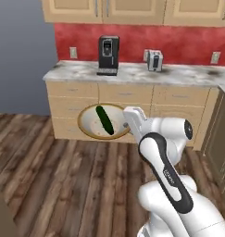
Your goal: Move the mug from next to the sink to the open cabinet. Then, move the bowl with the cucumber to the fridge to clear the area for faucet cleaning.
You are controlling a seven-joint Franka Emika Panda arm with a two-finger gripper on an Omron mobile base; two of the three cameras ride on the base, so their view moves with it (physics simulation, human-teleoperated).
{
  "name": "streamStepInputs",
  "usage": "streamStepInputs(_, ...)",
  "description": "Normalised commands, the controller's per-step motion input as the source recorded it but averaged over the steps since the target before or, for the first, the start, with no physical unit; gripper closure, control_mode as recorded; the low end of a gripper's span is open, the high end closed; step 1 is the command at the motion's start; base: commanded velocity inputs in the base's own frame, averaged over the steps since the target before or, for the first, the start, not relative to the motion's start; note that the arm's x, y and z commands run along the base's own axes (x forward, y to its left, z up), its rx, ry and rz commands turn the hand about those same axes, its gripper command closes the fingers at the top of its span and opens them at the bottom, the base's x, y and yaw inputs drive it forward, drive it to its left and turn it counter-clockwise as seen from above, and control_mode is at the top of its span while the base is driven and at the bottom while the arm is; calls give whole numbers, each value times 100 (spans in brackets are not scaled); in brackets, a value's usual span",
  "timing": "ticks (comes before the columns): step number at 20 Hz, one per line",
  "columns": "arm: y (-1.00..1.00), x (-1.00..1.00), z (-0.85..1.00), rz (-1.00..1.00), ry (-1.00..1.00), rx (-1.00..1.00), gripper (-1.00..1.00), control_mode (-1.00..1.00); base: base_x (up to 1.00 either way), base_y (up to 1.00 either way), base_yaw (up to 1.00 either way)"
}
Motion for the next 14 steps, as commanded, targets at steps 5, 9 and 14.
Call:
streamStepInputs(5,0,0,0,0,0,0,100,100,13,0,90)
streamStepInputs(9,0,0,0,0,0,0,100,100,46,-1,76)
streamStepInputs(14,0,0,0,0,0,0,100,100,87,-47,7)
